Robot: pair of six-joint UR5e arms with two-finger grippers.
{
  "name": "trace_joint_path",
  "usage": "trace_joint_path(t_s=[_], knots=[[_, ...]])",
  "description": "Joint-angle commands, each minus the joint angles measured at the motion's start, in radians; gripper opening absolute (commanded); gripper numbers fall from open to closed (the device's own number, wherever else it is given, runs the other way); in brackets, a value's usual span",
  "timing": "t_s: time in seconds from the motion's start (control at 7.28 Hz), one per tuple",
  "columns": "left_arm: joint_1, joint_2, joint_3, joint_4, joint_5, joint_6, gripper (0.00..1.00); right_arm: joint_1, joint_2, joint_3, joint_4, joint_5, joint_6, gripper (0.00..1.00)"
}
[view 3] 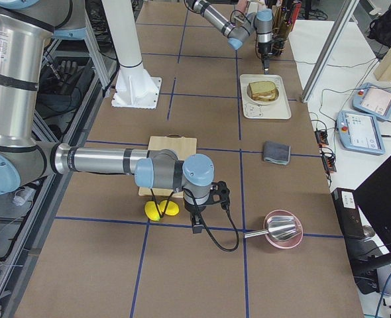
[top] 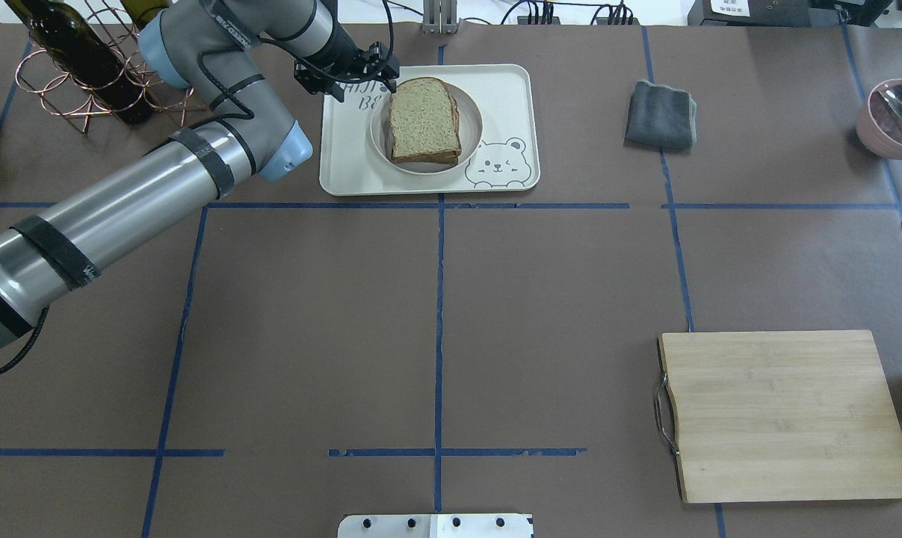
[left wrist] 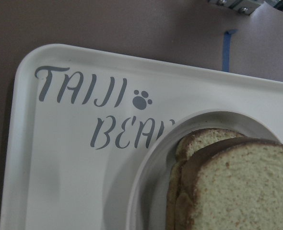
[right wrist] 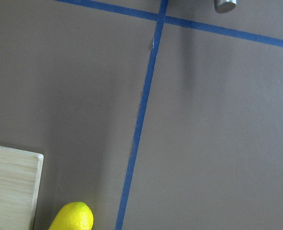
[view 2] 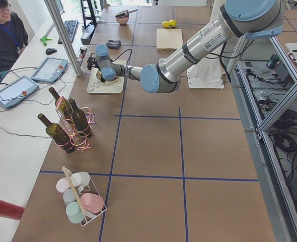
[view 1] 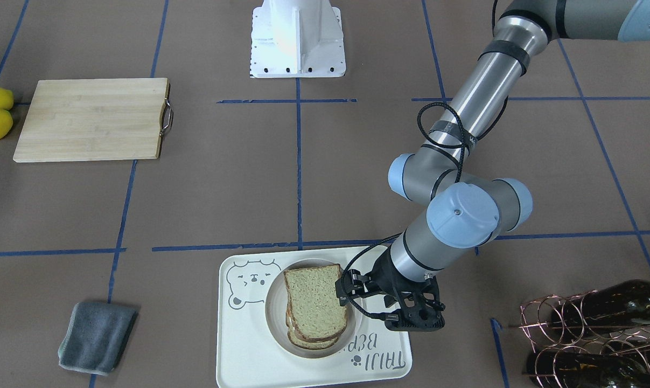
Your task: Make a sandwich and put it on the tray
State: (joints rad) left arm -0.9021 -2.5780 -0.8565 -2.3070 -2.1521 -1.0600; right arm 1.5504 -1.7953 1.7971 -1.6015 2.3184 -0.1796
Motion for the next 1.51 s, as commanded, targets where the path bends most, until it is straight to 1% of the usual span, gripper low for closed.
trace_joint_path(t_s=[0.0, 0.14, 0.27, 0.41, 0.55, 0.69, 0.82, 0.96, 1.1, 1.24, 1.37], knots=[[-0.012, 0.196, -0.367, 0.173, -0.003, 0.090, 1.00, -0.001, 0.001, 0.001, 0.000, -0.001, 0.017, 1.00], [-0.014, 0.314, -0.538, 0.234, -0.003, 0.141, 1.00, -0.001, -0.001, 0.001, 0.000, -0.001, 0.017, 1.00], [-0.024, 0.414, -0.688, 0.323, -0.003, 0.214, 1.00, -0.001, -0.001, 0.002, 0.000, 0.001, 0.017, 1.00], [-0.053, 0.500, -0.819, 0.427, -0.003, 0.321, 1.00, 0.000, -0.003, 0.005, 0.002, 0.002, 0.017, 1.00], [-0.085, 0.585, -0.890, 0.479, -0.003, 0.453, 1.00, 0.000, -0.001, 0.001, 0.000, 0.001, 0.017, 1.00], [-0.139, 0.667, -0.912, 0.488, -0.005, 0.560, 1.00, 0.000, -0.003, -0.002, 0.000, -0.001, 0.016, 1.00], [-0.205, 0.746, -0.929, 0.488, -0.005, 0.616, 1.00, 0.000, -0.003, -0.005, 0.000, 0.001, 0.015, 1.00], [-0.295, 0.807, -0.918, 0.492, -0.024, 0.752, 1.00, 0.000, -0.003, -0.005, 0.002, 0.001, 0.003, 1.00], [-0.404, 0.855, -0.905, 0.562, -0.116, 0.878, 1.00, 0.000, -0.003, -0.004, 0.002, 0.001, 0.003, 1.00], [-0.455, 0.863, -0.898, 0.716, -0.144, 0.952, 1.00, 0.000, -0.003, -0.005, 0.002, 0.001, 0.003, 1.00], [-0.457, 0.862, -0.889, 0.876, -0.138, 0.960, 1.00, 0.000, -0.004, -0.007, 0.000, 0.001, 0.003, 1.00]])
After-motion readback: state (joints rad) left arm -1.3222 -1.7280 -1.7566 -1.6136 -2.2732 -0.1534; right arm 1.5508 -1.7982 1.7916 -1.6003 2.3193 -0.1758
